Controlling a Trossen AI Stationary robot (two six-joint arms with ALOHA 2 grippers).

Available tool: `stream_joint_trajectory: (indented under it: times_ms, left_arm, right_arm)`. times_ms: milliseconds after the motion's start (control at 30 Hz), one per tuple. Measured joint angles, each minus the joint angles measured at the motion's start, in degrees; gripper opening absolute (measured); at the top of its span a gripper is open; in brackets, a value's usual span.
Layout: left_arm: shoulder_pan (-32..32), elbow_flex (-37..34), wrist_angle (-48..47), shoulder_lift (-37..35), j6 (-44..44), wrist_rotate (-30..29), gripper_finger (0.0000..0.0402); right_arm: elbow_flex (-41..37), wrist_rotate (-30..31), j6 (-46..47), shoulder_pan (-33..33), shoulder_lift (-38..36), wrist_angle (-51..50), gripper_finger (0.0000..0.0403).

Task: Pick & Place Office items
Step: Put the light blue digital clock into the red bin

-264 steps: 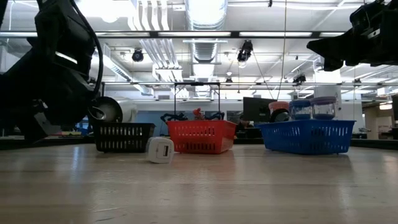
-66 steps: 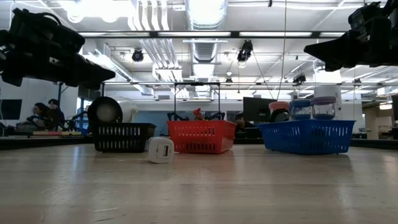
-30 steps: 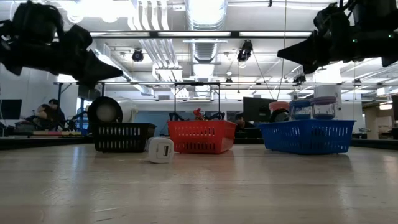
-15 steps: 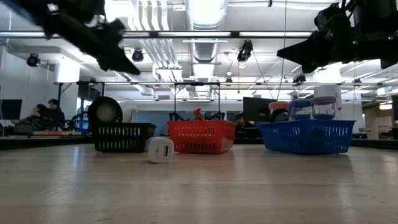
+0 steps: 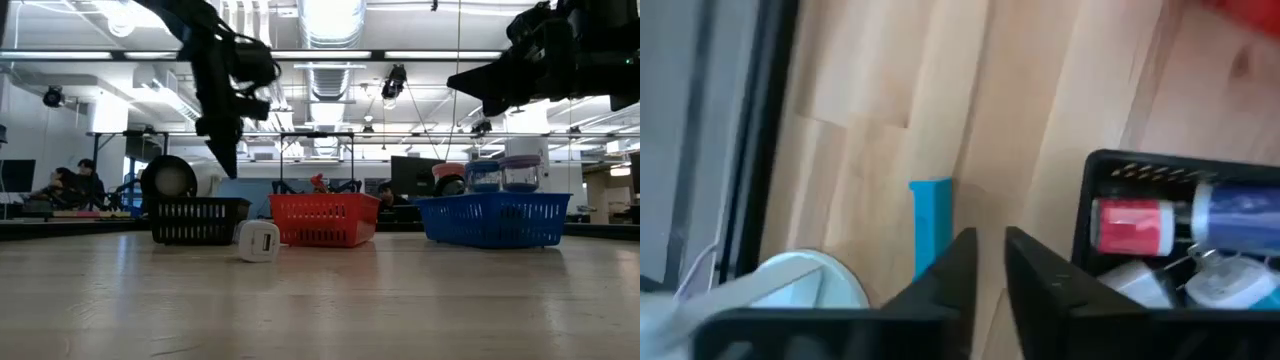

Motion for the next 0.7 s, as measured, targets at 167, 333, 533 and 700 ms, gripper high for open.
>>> stream_joint_trajectory:
  times_ms: [167, 333, 533, 700]
  left_arm:
    - [2.2, 5.8, -5.5, 8.2, 4.6, 0.1, 0.0138]
    - [5.3, 8.2, -6.5, 12.7, 5.6, 0.1, 0.0197]
    - [7.0, 8.4, -6.4, 15.6, 9.1, 2.3, 0.0202]
    - [7.7, 8.5, -3.5, 17.2, 9.8, 2.1, 0.0195]
  right_arm:
    - [0.0, -1.0, 0.1, 0.0, 0.0, 0.0, 0.0013]
    - [-0.5, -1.0, -0.3, 0.0, 0.0, -0.1, 0.0013]
    - [-1.0, -0.9, -1.2, 0.0, 0.0, -0.1, 0.0013]
    - [-1.0, -0.9, -1.4, 0.0, 0.0, 0.0, 0.0013]
